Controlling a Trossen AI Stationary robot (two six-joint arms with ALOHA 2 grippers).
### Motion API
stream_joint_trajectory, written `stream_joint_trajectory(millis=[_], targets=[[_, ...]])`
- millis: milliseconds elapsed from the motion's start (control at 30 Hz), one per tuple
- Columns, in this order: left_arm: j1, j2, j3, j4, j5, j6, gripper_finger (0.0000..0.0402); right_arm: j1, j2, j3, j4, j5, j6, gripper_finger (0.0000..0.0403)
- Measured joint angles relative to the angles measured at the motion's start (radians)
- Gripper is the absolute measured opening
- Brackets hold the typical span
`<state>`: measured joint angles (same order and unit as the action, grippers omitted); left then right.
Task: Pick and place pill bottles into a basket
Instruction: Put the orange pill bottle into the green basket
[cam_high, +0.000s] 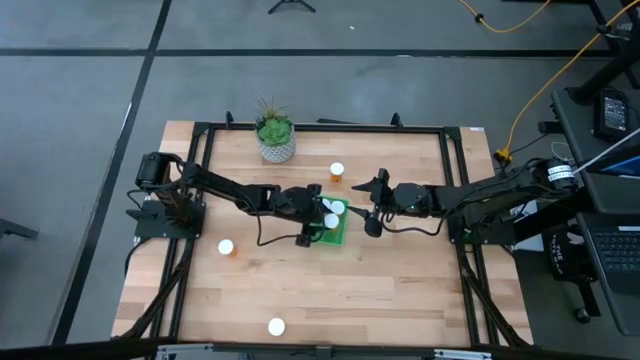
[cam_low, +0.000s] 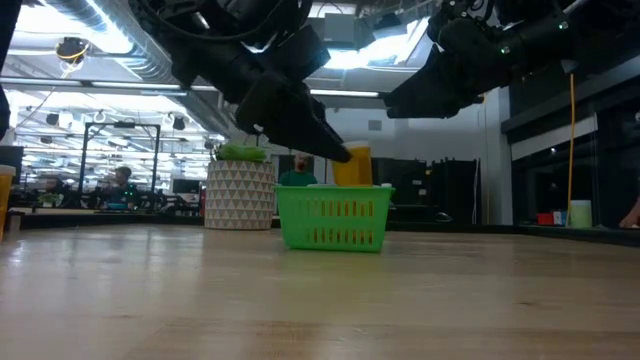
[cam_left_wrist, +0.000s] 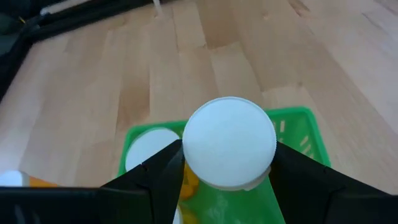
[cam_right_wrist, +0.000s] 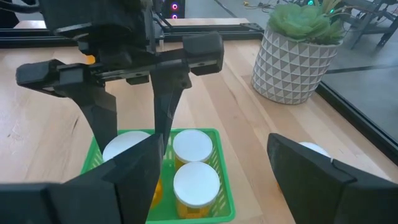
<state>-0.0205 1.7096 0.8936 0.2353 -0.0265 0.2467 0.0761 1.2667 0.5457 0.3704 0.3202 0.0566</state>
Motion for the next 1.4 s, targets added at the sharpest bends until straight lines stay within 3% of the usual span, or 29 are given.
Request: stream_joint_trajectory(millis=[333, 567, 700, 1400], targets=[[0.0, 0.042, 0.012, -0.013, -0.002, 0.003, 0.021, 0.0, 0.0, 0.0, 0.0, 0.0, 0.014, 0.0291], [-0.006, 0.127, 0.09, -0.078, -0.027, 0.055, 0.021, 0.0, 0.0, 0.0, -0.001, 0.0, 0.014, 0.0291], [-0.006, 0.135, 0.109, -0.107, -0.069, 0.063, 0.021, 0.0, 0.0, 0.0, -0.009, 0.0, 0.014, 0.0291], [-0.006, 0.137, 0.105, -0.082, -0.059, 0.081, 0.0218, 0.0, 0.0, 0.0, -0.024, 0.0, 0.018, 0.0291]])
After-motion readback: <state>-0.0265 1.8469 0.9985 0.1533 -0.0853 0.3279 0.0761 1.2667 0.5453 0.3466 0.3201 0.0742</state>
